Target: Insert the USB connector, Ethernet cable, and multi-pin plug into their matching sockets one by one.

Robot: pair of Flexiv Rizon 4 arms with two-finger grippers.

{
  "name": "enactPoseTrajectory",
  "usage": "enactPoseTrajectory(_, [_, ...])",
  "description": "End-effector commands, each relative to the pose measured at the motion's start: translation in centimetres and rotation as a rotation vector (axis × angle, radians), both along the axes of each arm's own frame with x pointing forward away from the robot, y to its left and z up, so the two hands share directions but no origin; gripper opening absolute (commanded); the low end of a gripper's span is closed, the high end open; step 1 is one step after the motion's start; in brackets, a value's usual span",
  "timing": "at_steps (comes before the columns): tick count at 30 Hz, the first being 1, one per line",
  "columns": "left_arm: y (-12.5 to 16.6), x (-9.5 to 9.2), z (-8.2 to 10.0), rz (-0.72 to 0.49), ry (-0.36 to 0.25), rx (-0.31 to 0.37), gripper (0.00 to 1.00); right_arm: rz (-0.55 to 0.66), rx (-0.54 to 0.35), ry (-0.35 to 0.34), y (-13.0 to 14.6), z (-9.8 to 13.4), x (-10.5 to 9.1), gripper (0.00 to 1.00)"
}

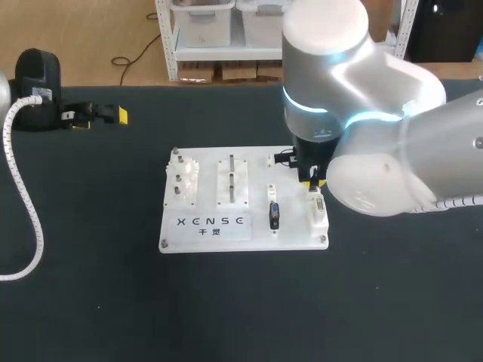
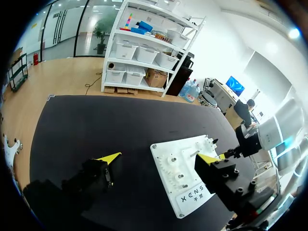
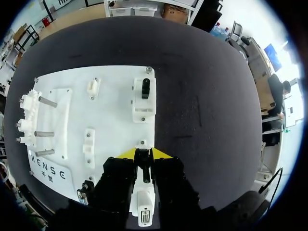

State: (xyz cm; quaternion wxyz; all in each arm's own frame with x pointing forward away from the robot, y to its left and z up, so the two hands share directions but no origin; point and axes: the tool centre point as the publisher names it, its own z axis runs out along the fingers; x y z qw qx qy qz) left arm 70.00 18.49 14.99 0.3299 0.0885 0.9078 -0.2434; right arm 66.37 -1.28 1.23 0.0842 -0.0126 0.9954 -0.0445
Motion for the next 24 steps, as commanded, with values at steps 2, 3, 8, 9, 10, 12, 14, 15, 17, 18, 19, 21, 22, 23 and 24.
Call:
enactPoseTrajectory(2, [0.0,0.0,0.0,0.000,0.000,0.000,1.00,-0.008,-0.013,0.025,0.0,-2.0,0.4,0.00])
enactPoseTrajectory(3, [0.0,0.0,0.0,0.000,0.000,0.000,1.00,-0.013,-0.012,0.029,0.0,-2.0,0.4,0.00])
enactPoseTrajectory(8, [0.0,0.0,0.0,0.000,0.000,0.000,1.00,-0.012,-0.010,0.015,-0.1,-1.7,0.6,0.00])
enactPoseTrajectory(9, [0.0,0.0,0.0,0.000,0.000,0.000,1.00,-0.011,-0.011,0.005,0.0,-1.4,0.7,0.08])
enactPoseTrajectory(10, [0.0,0.0,0.0,0.000,0.000,0.000,1.00,-0.011,-0.012,-0.007,0.0,-0.9,0.8,0.30])
enactPoseTrajectory(12, [0.0,0.0,0.0,0.000,0.000,0.000,1.00,0.001,-0.015,-0.046,0.1,0.1,0.9,1.00])
enactPoseTrajectory(14, [0.0,0.0,0.0,0.000,0.000,0.000,1.00,0.066,-0.081,-0.125,0.5,1.1,0.8,1.00])
enactPoseTrajectory(15, [0.0,0.0,0.0,0.000,0.000,0.000,1.00,0.064,-0.077,-0.129,0.7,1.4,0.7,1.00])
enactPoseTrajectory(17, [0.0,0.0,0.0,0.000,0.000,0.000,1.00,0.068,-0.092,-0.145,1.0,2.0,0.5,1.00])
enactPoseTrajectory(18, [0.0,0.0,0.0,0.000,0.000,0.000,1.00,0.080,-0.097,-0.157,1.2,2.3,0.4,1.00])
enactPoseTrajectory(19, [0.0,0.0,0.0,0.000,0.000,0.000,1.00,0.084,-0.099,-0.162,1.5,2.6,0.2,1.00])
enactPoseTrajectory(21, [0.0,0.0,0.0,0.000,0.000,0.000,1.00,0.096,-0.098,-0.170,2.1,3.0,-0.2,1.00])
enactPoseTrajectory(22, [0.0,0.0,0.0,0.000,0.000,0.000,1.00,0.099,-0.096,-0.172,2.4,3.2,-0.4,1.00])
enactPoseTrajectory(23, [0.0,0.0,0.0,0.000,0.000,0.000,1.00,0.103,-0.093,-0.173,2.8,3.4,-0.5,1.00])
enactPoseTrajectory(24, [0.0,0.0,0.0,0.000,0.000,0.000,1.00,0.106,-0.088,-0.174,3.1,3.7,-0.7,1.00])
